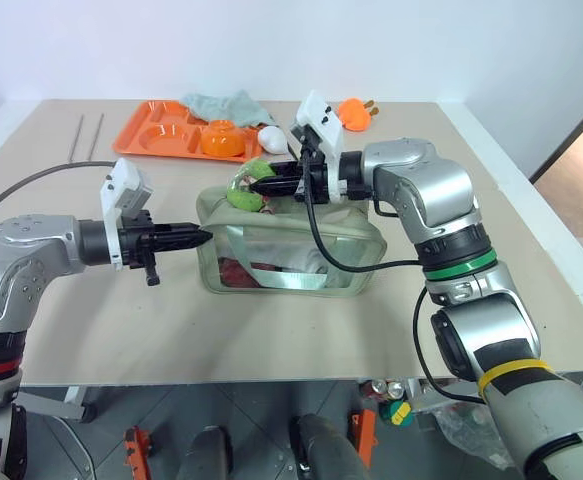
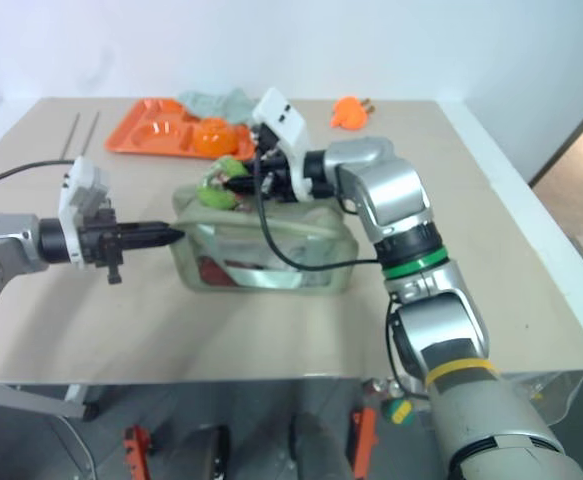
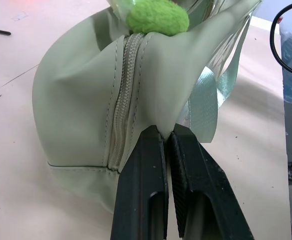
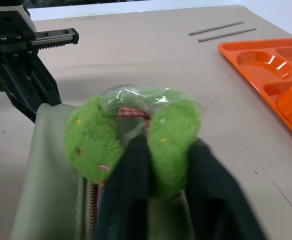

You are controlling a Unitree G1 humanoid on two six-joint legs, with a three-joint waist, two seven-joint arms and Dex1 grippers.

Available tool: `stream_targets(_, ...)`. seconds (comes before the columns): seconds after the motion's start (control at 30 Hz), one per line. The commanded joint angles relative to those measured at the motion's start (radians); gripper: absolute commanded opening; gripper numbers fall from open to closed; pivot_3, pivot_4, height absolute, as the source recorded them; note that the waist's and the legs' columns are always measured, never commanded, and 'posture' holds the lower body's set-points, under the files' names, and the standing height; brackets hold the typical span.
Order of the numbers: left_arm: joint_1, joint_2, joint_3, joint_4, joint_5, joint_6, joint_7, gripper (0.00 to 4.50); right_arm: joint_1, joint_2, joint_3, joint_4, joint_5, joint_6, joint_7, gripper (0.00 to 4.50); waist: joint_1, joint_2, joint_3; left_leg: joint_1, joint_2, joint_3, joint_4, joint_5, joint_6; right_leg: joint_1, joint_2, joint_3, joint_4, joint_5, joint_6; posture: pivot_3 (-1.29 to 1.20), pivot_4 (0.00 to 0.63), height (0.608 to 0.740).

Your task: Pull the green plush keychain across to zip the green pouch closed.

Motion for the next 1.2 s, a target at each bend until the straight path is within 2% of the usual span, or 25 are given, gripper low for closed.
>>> stream_targets(0.03, -0.018, -0.004, -0.002, -0.04, -0.015, 0.009, 0.005, 0.0, -0.003, -0.014, -0.014, -0.029, -0.001, -0.017, 0.006, 0.05, 0.0, 0.0, 0.0, 0.0, 0.0, 0.0, 0.0, 0.0, 0.0, 0.0, 0.0, 0.0, 0.0, 0.0, 0.0, 0.0, 0.15, 0.74)
stream_targets(0.37, -0.031, -0.014, -0.004, -0.039, -0.023, 0.026, 0.013, 0.0, -0.043, -0.084, -0.08, -0.007, 0.018, -0.047, 0.029, 0.05, 0.003, 0.0, 0.0, 0.0, 0.0, 0.0, 0.0, 0.0, 0.0, 0.0, -0.001, 0.0, -0.001, 0.0, 0.0, 0.0, 0.15, 0.74)
stream_targets(0.47, -0.036, -0.014, -0.007, -0.033, -0.02, 0.025, 0.011, 0.0, -0.043, -0.158, -0.124, -0.011, 0.024, -0.072, 0.05, 0.05, 0.004, 0.0, 0.0, 0.0, 0.0, 0.0, 0.0, 0.0, 0.0, 0.0, -0.001, 0.0, -0.001, 0.0, 0.0, 0.0, 0.15, 0.74)
stream_targets(0.73, -0.046, -0.014, -0.015, -0.027, -0.018, 0.024, 0.01, 0.0, 0.011, -0.382, -0.133, -0.022, -0.059, -0.366, 0.13, 0.05, 0.006, 0.0, 0.0, -0.001, -0.001, 0.0, -0.001, 0.0, 0.0, 0.0, -0.001, 0.0, -0.003, 0.0, 0.001, 0.0, 0.15, 0.74)
stream_targets(0.87, -0.036, -0.011, -0.012, -0.036, -0.022, 0.025, 0.011, 0.0, 0.106, -0.558, -0.125, -0.093, -0.151, -0.561, 0.198, 0.05, 0.009, 0.001, 0.001, -0.001, -0.001, 0.0, -0.001, 0.0, 0.0, 0.001, -0.001, -0.001, -0.003, -0.001, 0.001, 0.0, 0.15, 0.74)
stream_targets(0.97, -0.03, -0.009, -0.007, -0.04, -0.026, 0.025, 0.013, 0.0, 0.17, -0.643, -0.122, -0.121, -0.198, -0.643, 0.224, 0.05, 0.008, 0.001, 0.001, -0.001, -0.002, 0.002, -0.001, 0.0, 0.0, 0.0, -0.002, 0.001, -0.004, -0.001, 0.002, 0.0, 0.15, 0.74)
stream_targets(1.07, -0.023, -0.006, 0.001, -0.042, -0.03, 0.026, 0.018, 0.0, 0.221, -0.679, -0.126, -0.16, -0.215, -0.693, 0.225, 0.05, 0.004, 0.001, 0.001, 0.0, -0.002, 0.002, -0.001, 0.0, 0.0, 0.001, -0.002, 0.001, -0.004, -0.001, 0.002, 0.0, 0.15, 0.74)
stream_targets(1.2, -0.014, -0.003, 0.024, -0.042, -0.036, 0.026, 0.031, 0.0, 0.249, -0.653, -0.115, -0.191, -0.235, -0.711, 0.194, 0.05, 0.002, 0.002, 0.001, 0.001, -0.001, 0.003, -0.001, 0.0, 0.0, 0.001, -0.001, 0.002, -0.003, 0.0, 0.0, 0.0, 0.15, 0.74)
